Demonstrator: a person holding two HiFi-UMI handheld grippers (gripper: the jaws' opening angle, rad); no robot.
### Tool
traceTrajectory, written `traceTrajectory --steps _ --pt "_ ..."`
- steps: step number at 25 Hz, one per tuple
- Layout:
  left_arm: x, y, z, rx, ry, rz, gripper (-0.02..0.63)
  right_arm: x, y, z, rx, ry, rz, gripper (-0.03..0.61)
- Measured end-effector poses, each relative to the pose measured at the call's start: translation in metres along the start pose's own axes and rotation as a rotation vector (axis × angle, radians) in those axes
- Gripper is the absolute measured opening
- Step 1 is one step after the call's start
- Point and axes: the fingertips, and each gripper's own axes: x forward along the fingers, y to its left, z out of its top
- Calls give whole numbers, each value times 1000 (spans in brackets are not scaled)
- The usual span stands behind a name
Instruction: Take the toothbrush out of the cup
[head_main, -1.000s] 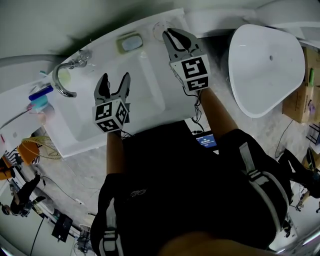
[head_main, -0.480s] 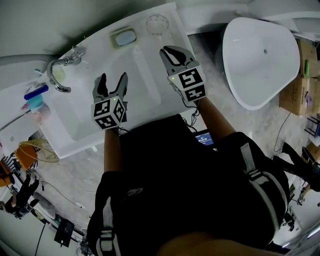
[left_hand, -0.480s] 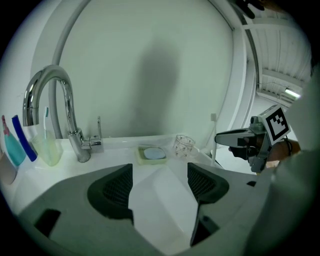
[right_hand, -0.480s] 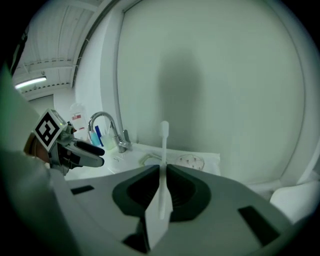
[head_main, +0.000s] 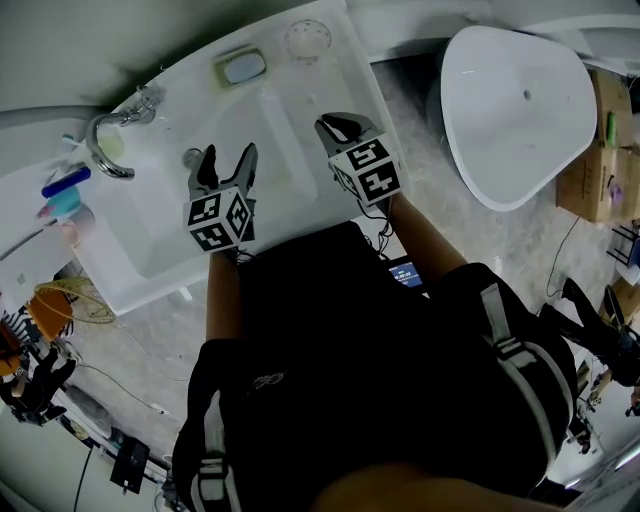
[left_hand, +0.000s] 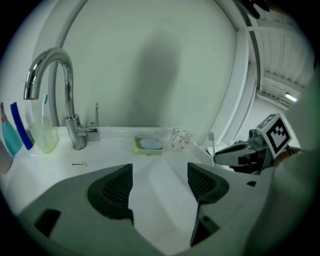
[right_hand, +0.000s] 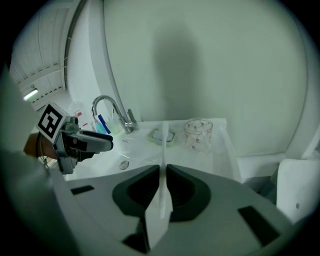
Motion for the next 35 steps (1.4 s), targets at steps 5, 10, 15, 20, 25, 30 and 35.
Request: traceTrajectory --steps 5,10,15,20,25,30,35 --pt "1 0 -10 -5 19 -2 351 7 3 -17 29 52 9 51" --pt "5 -3 -18 -27 37 -11 351 15 1 -33 57 91 4 51" --pt "7 -5 -26 -32 60 -19 350 24 0 -49 67 129 -9 48" --pt "8 -7 -28 -29 67 -18 351 26 -3 -55 71 142 -16 48" --pt "7 -7 -30 -31 72 -15 351 29 -7 -64 86 159 -28 46" --pt "6 -4 -32 -34 74 -10 351 33 -15 -72 105 166 -51 48" --pt "6 -4 -33 -35 74 -5 351 31 -23 -70 118 148 -71 93"
